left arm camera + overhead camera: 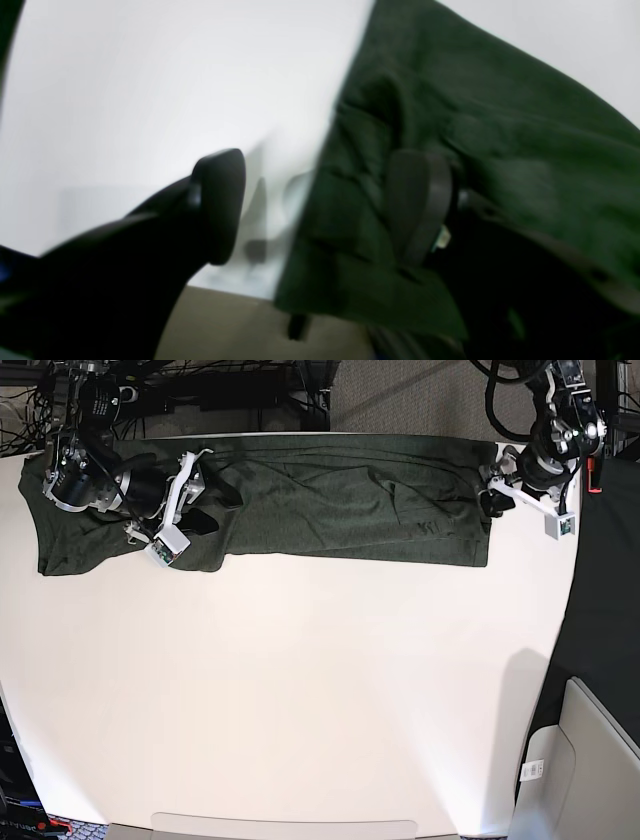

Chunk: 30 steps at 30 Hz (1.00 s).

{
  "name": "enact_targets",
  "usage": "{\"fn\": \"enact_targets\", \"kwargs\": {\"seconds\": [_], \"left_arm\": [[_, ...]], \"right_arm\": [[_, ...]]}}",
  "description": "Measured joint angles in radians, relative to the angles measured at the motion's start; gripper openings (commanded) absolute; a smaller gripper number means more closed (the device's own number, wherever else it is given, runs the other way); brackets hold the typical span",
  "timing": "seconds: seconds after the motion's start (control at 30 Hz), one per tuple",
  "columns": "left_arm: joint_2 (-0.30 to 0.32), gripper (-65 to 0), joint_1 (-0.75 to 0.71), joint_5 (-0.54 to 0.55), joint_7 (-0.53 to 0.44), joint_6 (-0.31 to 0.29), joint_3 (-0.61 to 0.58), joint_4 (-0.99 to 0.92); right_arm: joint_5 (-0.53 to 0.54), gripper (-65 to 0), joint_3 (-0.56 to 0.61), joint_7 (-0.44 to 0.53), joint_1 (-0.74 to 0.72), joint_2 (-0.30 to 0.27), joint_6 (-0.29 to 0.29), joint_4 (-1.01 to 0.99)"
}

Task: Fold the T-shirt properly
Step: 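Grasp the shirt's collar end with the right gripper and the hem end with the left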

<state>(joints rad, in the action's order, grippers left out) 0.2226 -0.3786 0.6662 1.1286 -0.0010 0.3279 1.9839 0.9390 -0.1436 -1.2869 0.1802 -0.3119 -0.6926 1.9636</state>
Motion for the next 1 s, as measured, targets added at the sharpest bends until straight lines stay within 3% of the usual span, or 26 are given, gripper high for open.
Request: {"fn": "enact_targets", "kwargs": {"seconds": [0.1,0.3,0.53,0.67,0.8,1.0], "left_arm": [[0.017,-21.9,0.011,0.130,0.047,-0.013,0.055,0.002],[0.076,-17.2,0.013,0.257,0.072,-0.012,0.133,-0.053],[0.091,-17.2,0.038,0.303,0.071,-0.028,0.132,-0.144],[0.090,-17.2,0.039,0.321,0.072,-0.145,0.132,-0.199],[0.088,-17.2,0.042,0.321,0.072,-0.150,0.130,-0.201],[0.088,-17.3,0.071,0.333,0.056,-0.158,0.014,-0.269]], "right_arm": [[0.002,-35.2,0.000,0.000,-0.003,0.000,0.000,0.000],[0.002,-35.2,0.000,0.000,-0.002,0.003,0.000,0.000],[0.000,-35.2,0.000,0.000,0.000,0.002,0.000,0.000],[0.001,-35.2,0.000,0.000,0.000,0.003,0.000,0.000],[0.000,-35.2,0.000,0.000,0.000,0.002,0.000,0.000],[0.000,-35.2,0.000,0.000,-0.001,0.002,0.000,0.000]]}}
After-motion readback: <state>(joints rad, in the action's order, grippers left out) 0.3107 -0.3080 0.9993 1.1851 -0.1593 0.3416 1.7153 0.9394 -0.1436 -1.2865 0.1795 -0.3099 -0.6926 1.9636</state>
